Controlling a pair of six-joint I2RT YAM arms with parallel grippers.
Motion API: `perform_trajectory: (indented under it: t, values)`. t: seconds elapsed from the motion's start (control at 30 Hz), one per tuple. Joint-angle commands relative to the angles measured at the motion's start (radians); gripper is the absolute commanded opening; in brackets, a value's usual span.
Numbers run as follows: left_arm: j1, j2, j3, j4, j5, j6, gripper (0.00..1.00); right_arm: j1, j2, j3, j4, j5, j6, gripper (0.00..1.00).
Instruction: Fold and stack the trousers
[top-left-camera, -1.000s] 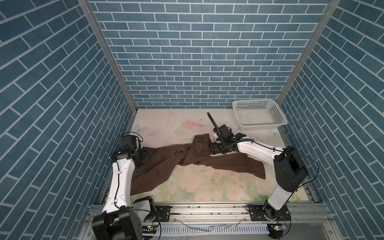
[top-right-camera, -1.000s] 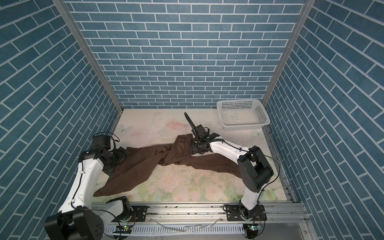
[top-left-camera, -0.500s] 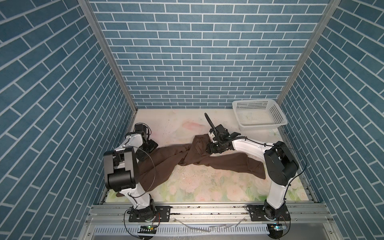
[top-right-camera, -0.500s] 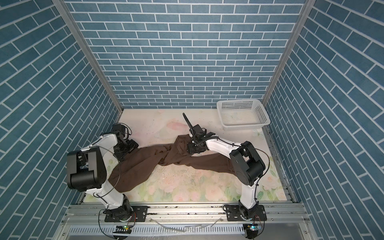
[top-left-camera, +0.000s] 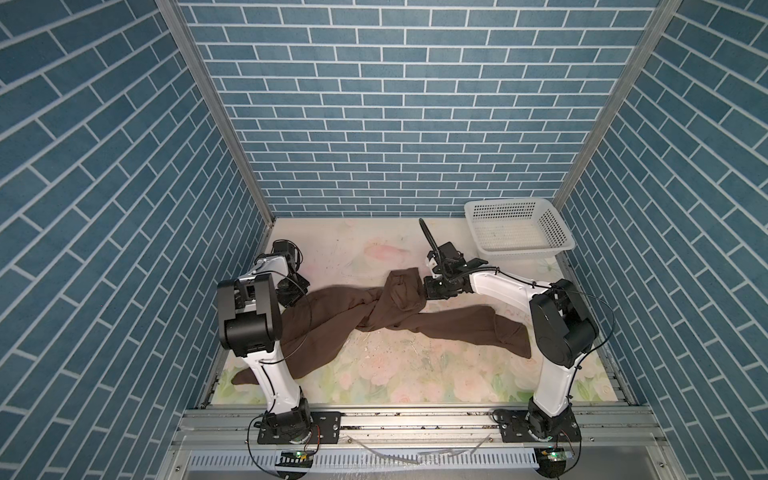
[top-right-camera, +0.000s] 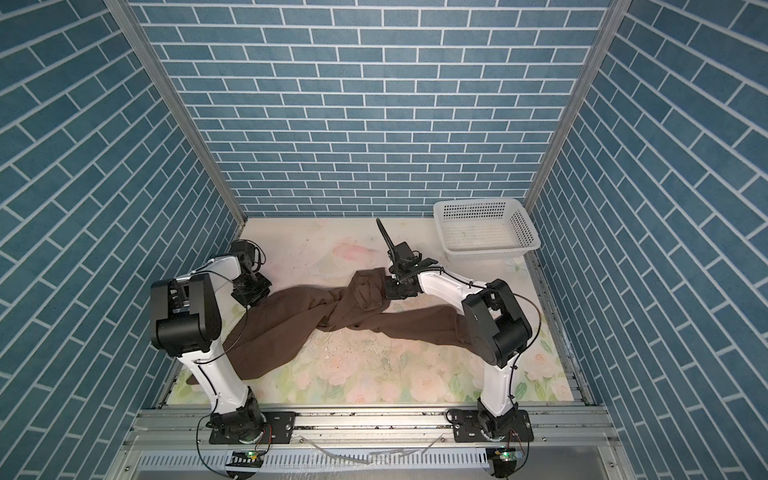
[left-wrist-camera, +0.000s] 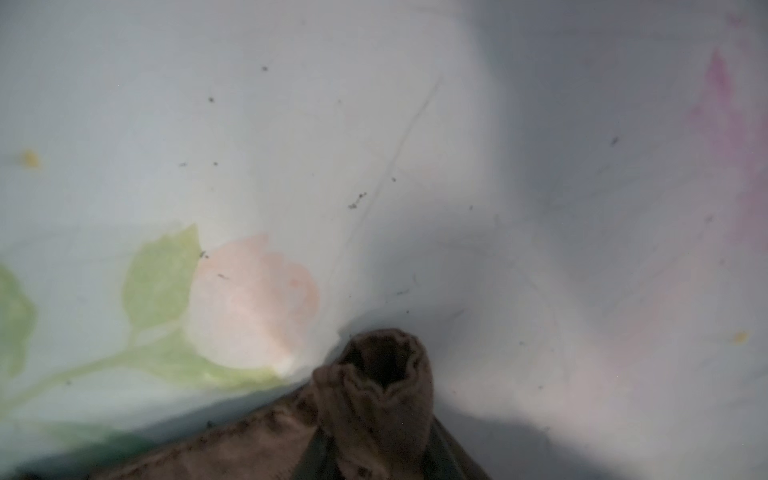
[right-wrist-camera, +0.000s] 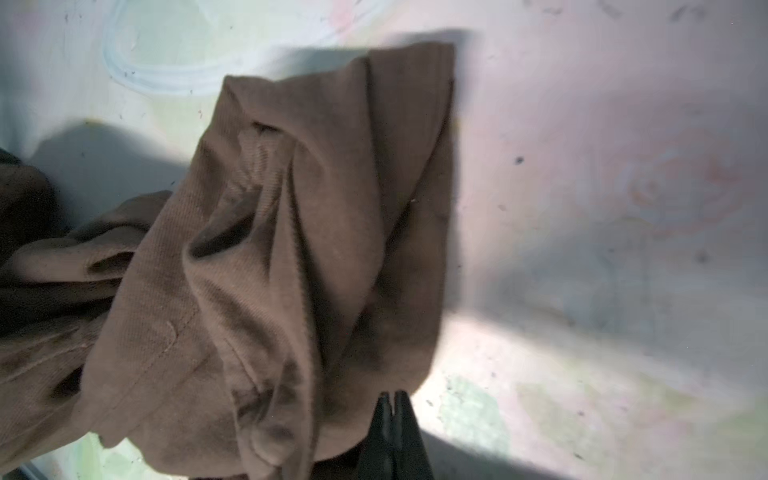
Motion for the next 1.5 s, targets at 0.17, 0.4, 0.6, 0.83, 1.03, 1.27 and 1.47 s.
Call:
perform_trajectory:
  t: [0.17,0.4,0.6,0.83,1.03,1.27,1.47]
  values:
    - [-0.005,0.08,0.238,-0.109,0.058,0.018,0.0,-0.168,-0.121,0.102,-0.155,0.071,-0.098,0.0]
    - [-0.007,0.076,0.851,-0.396,0.091,0.046,0.0,-0.221,-0.11,0.301,-0.253,0.058,-0.125,0.0]
    - [-0.004,0.033,1.139,-0.461,0.202,0.032,0.01,-0.105,-0.109,0.24,-0.213,0.008,-0.156,0.57]
    - [-0.004,-0.112,1.064,-0.387,0.264,0.006,0.03,0.088,-0.023,0.158,-0.11,-0.065,-0.112,0.81]
    - [0.001,-0.167,1.05,-0.401,0.299,0.007,0.04,0.147,0.097,0.172,0.015,-0.161,-0.008,0.82]
    - [0.002,-0.228,1.032,-0.423,0.326,0.008,0.04,0.149,0.284,0.302,0.117,-0.169,0.111,0.78]
    - [0.014,-0.264,1.054,-0.427,0.4,-0.007,0.05,0.117,0.414,0.498,0.071,-0.094,0.13,0.22]
